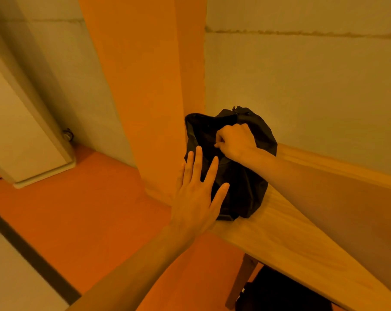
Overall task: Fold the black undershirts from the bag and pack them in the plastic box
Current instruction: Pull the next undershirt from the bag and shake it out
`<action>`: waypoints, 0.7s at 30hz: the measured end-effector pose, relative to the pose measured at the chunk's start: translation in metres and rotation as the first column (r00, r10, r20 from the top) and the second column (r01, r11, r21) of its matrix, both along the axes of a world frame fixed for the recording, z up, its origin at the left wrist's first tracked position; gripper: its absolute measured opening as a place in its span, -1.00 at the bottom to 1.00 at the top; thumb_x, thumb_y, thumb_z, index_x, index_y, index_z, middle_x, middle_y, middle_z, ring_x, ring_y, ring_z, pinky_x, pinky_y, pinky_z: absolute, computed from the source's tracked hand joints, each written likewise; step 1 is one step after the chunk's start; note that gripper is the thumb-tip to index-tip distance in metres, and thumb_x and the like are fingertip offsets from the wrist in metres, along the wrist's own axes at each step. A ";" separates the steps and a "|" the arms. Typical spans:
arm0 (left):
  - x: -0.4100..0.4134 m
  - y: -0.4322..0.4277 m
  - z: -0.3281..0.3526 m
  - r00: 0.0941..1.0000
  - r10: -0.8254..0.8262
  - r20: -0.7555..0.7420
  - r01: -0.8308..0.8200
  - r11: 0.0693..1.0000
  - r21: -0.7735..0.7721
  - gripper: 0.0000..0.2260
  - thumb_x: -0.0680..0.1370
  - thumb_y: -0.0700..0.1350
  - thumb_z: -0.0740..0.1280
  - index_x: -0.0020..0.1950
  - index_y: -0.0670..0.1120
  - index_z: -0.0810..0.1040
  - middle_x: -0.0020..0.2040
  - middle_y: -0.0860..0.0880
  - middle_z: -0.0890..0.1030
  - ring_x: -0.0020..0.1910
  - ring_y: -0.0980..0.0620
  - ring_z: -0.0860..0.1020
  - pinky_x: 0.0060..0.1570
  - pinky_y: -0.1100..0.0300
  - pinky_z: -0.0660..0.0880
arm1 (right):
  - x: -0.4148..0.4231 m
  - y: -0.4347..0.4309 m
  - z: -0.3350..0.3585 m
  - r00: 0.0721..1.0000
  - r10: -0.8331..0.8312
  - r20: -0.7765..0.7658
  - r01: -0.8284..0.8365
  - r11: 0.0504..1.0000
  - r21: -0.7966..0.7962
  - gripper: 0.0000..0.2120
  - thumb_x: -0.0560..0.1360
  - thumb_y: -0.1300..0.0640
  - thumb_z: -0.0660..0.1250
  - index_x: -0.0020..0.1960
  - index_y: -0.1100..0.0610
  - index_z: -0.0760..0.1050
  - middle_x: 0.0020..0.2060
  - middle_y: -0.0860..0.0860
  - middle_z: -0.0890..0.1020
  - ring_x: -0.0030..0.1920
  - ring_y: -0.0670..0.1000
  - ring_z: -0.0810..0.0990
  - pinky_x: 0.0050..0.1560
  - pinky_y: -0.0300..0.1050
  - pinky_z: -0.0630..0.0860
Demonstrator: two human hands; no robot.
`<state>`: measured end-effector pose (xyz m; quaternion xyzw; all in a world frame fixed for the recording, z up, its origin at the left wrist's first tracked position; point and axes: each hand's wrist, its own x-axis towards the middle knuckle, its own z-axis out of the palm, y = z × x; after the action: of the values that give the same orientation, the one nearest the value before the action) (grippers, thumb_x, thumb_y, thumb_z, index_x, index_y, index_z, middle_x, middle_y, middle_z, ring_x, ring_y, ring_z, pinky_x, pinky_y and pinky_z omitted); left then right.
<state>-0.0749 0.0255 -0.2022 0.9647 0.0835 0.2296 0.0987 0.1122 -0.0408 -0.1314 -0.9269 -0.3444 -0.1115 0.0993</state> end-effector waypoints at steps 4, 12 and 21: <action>0.000 0.003 0.007 1.000 -0.011 -0.013 0.011 1.000 -0.010 -0.39 0.66 0.32 -0.20 0.67 0.11 -0.02 0.66 -0.06 -0.24 0.62 -0.04 -0.31 0.60 -0.04 -0.20 | 0.003 -0.009 0.015 0.979 0.057 -0.195 0.016 0.935 0.354 -0.89 0.59 0.04 0.38 -0.04 0.07 0.62 -0.16 0.03 0.68 -0.11 0.03 0.63 0.04 -0.07 0.56; 0.003 -0.002 0.044 1.000 -0.014 0.028 0.017 0.992 -0.126 -0.36 0.64 0.34 -0.13 0.62 0.06 0.23 0.66 -0.11 0.03 0.63 -0.09 -0.06 0.57 -0.03 -0.05 | -0.003 -0.045 0.091 0.855 0.268 -0.444 0.111 0.742 0.661 -0.93 0.59 0.13 0.38 -0.05 0.11 0.58 -0.25 0.00 0.63 -0.22 -0.09 0.56 -0.16 -0.21 0.45; 0.074 -0.009 0.154 0.992 -0.106 0.074 0.123 0.951 -0.283 -0.29 0.61 0.22 0.29 0.65 0.00 0.10 0.61 -0.10 0.16 0.57 -0.14 0.18 0.48 -0.14 0.28 | -0.007 -0.108 0.188 0.839 0.425 -0.338 0.072 0.530 0.845 -0.88 0.61 0.19 0.33 -0.11 0.07 0.51 -0.18 0.00 0.61 -0.14 -0.05 0.53 -0.09 -0.20 0.44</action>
<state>-0.0010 0.0170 -0.0483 0.9363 0.0568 0.2368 0.2532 0.1051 -0.1487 0.0561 -0.7192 -0.3066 -0.0018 0.6235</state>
